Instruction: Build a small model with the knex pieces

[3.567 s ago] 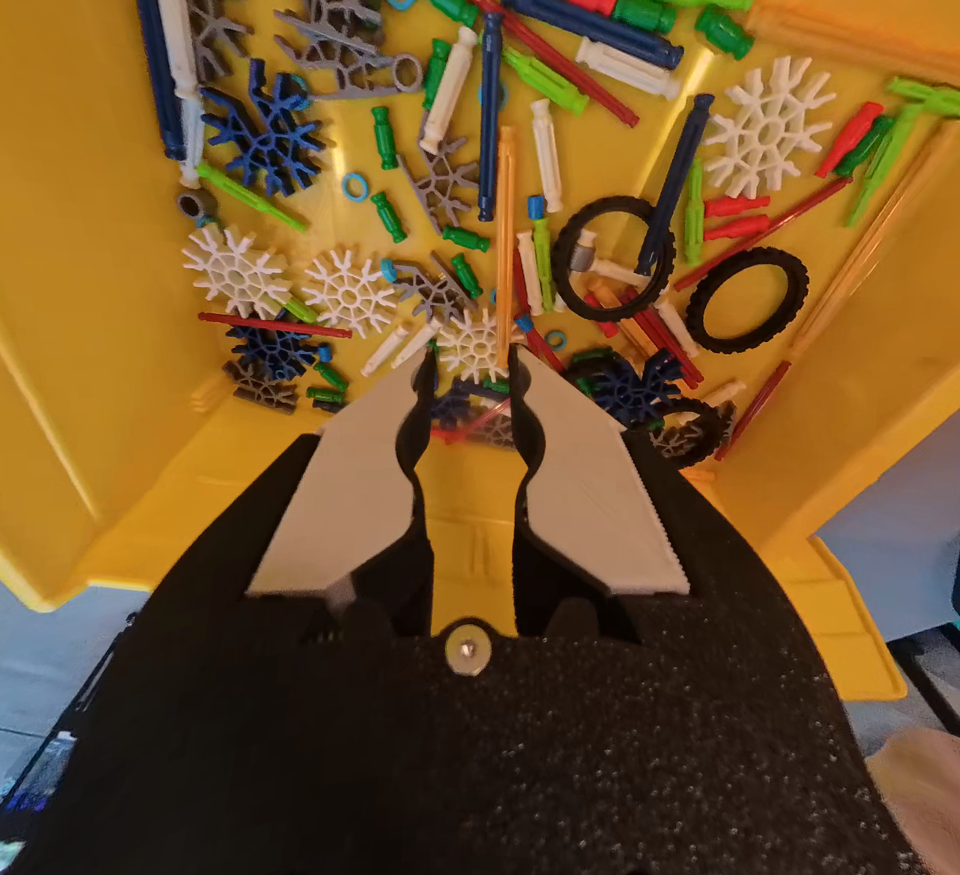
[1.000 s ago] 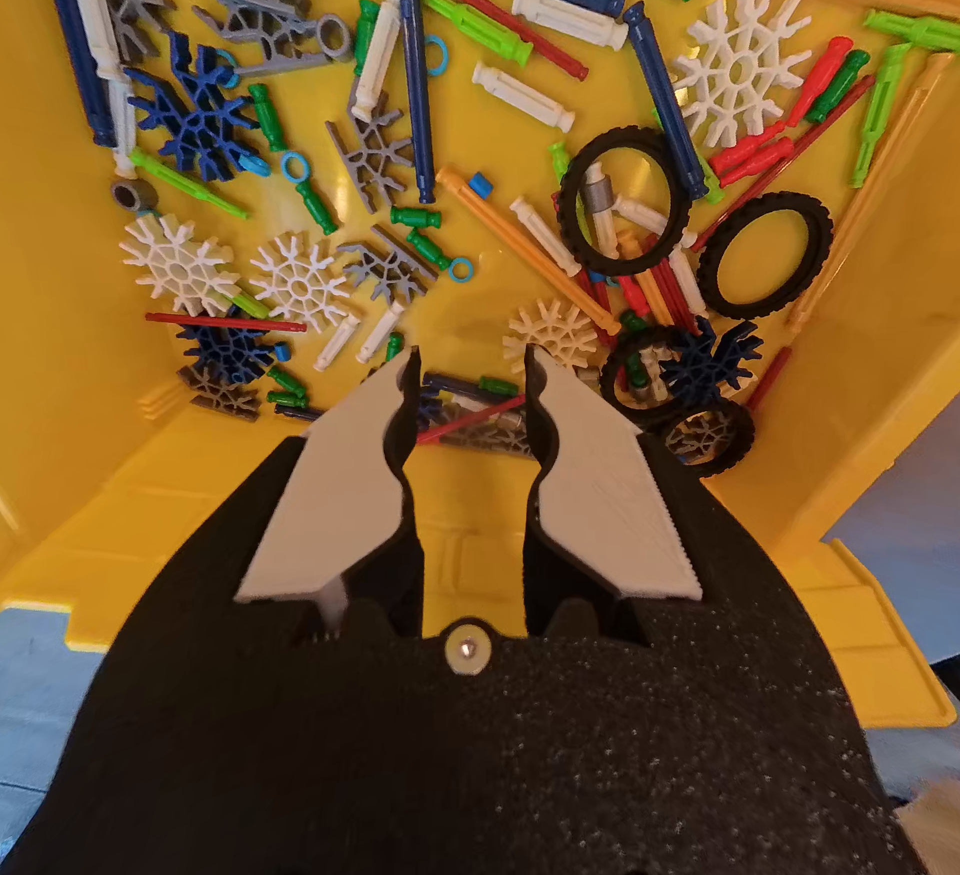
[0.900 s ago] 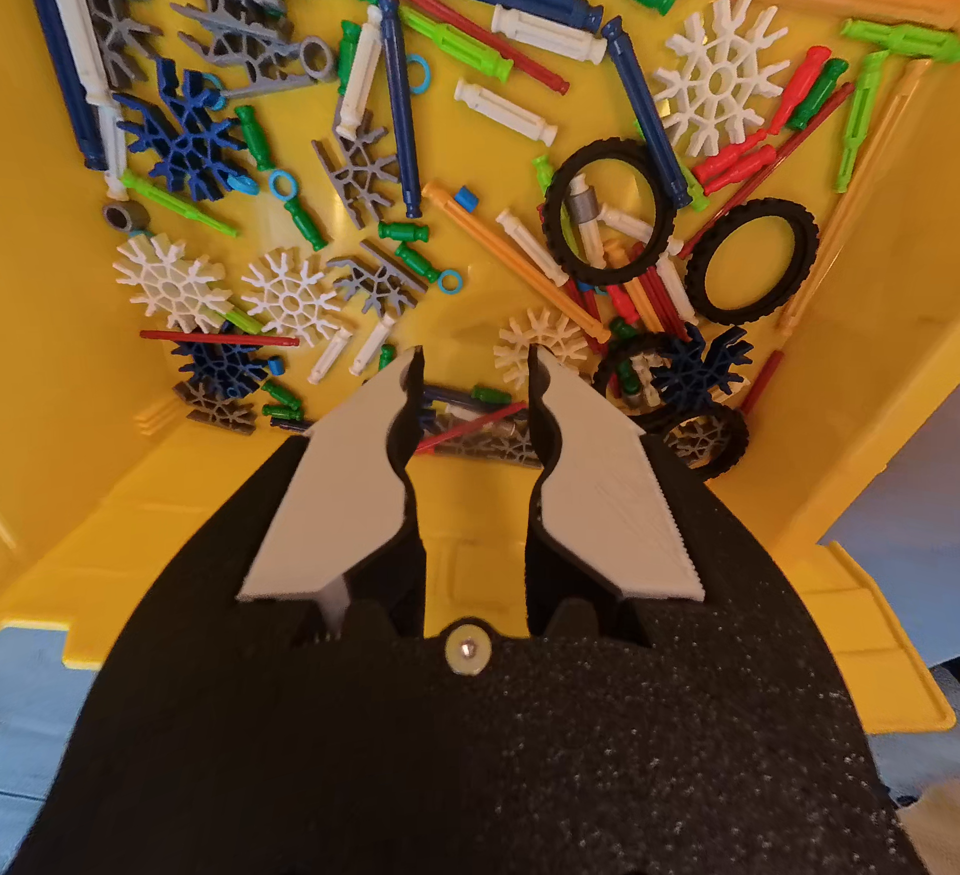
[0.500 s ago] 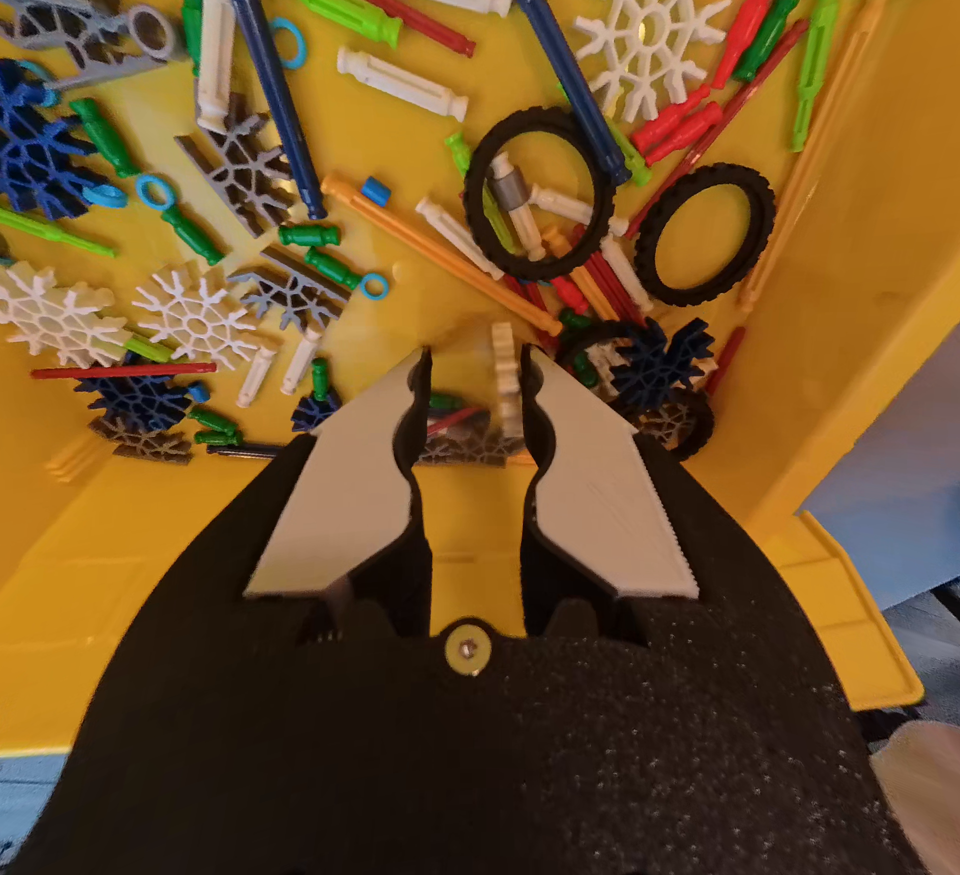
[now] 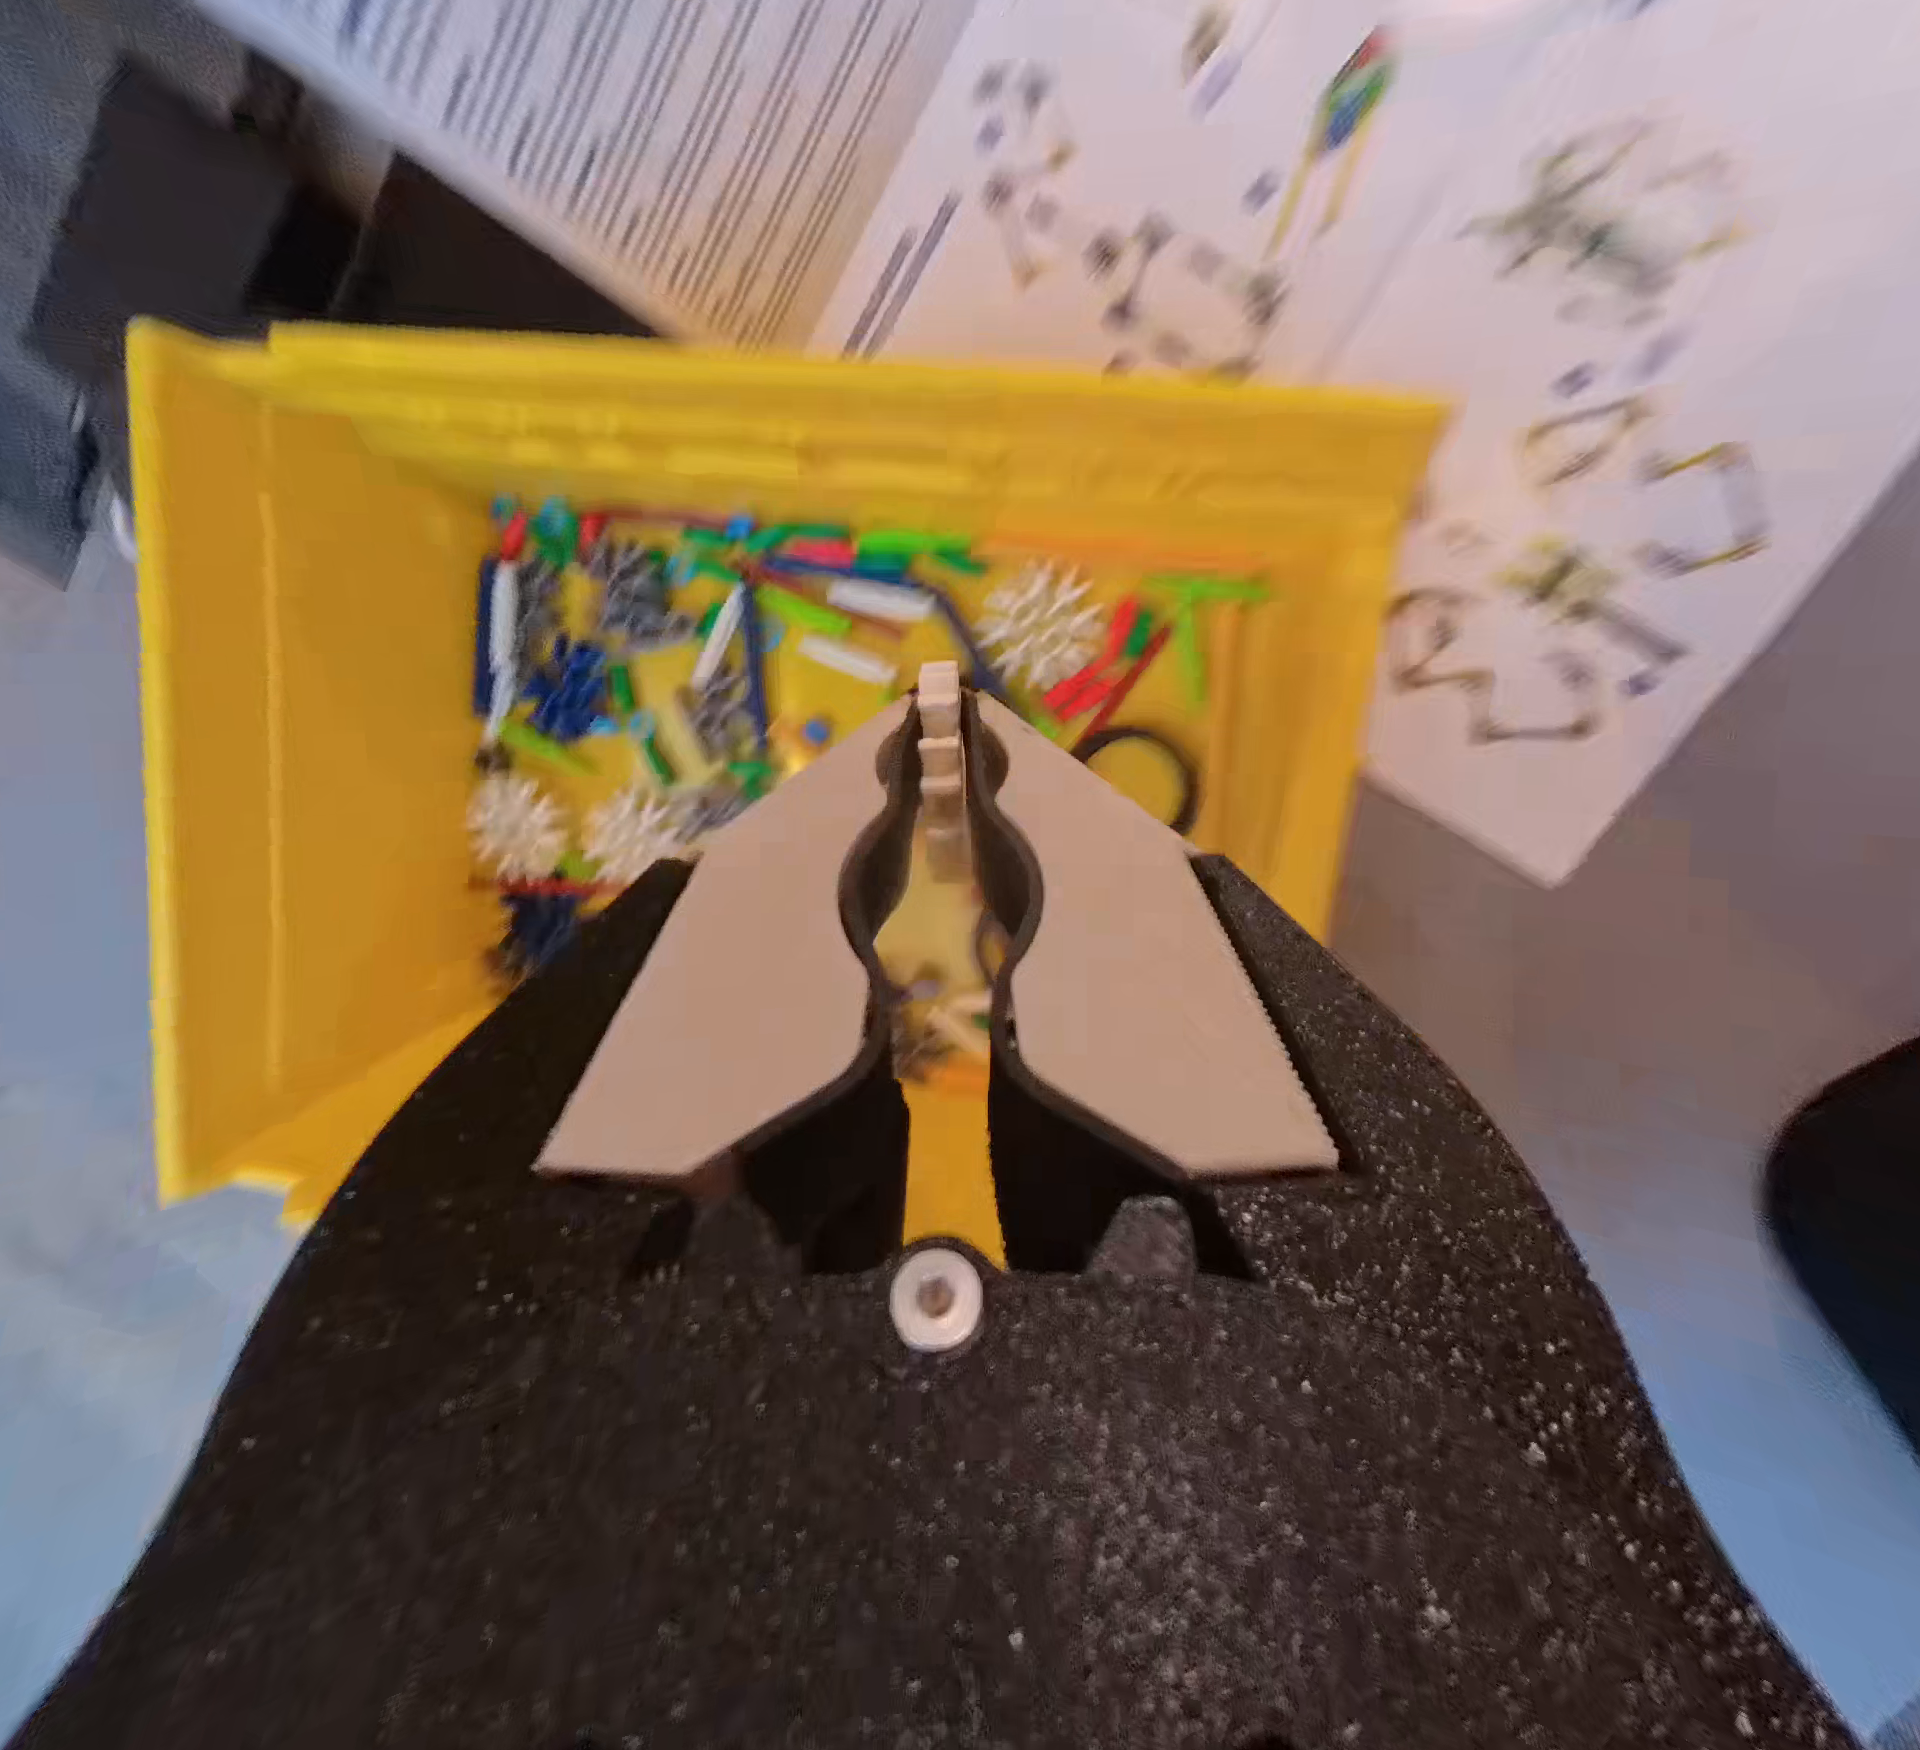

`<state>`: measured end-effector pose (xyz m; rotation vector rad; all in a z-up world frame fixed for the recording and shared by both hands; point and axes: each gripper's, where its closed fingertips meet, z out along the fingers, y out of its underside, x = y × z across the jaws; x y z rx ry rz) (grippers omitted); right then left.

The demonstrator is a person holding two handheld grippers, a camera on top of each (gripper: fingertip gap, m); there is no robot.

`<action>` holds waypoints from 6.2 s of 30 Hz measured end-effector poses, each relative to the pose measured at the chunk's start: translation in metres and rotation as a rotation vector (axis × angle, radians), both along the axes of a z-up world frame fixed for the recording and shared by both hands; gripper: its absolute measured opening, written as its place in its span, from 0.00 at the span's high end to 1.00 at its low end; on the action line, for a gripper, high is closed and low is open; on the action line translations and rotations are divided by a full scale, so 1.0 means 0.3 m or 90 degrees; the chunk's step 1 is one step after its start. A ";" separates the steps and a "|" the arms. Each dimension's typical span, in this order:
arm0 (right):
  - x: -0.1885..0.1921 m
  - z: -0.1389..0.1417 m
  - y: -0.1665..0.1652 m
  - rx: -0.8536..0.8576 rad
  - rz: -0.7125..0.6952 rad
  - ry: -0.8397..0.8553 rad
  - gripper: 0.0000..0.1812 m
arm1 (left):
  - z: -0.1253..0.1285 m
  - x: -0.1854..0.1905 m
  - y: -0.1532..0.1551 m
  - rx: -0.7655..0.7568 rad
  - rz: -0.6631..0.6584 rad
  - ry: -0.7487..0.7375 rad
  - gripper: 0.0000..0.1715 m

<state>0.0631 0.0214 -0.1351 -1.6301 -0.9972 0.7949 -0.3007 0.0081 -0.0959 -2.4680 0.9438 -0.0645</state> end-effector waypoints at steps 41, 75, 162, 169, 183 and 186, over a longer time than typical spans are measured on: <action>-0.133 -0.238 -0.412 0.104 0.369 -0.327 0.78 | -0.284 0.993 -0.311 -0.030 -0.104 -0.443 0.85; -0.021 -0.028 -0.078 0.061 0.092 -0.093 0.68 | -0.343 1.041 -0.382 0.059 -0.273 -0.253 0.81; -0.281 -0.246 0.400 -0.019 0.141 -0.362 1.00 | -0.222 0.648 -0.083 0.290 0.092 -0.265 0.73; -0.282 -0.247 0.387 -0.018 0.145 -0.364 1.00 | -0.201 0.624 -0.073 0.316 0.112 -0.266 0.73; -0.255 -0.246 0.400 -0.018 0.141 -0.364 0.96 | -0.184 0.627 -0.073 0.324 0.121 -0.293 0.75; -0.254 -0.246 0.399 -0.019 0.144 -0.361 0.96 | -0.179 0.621 -0.070 0.332 0.126 -0.295 0.76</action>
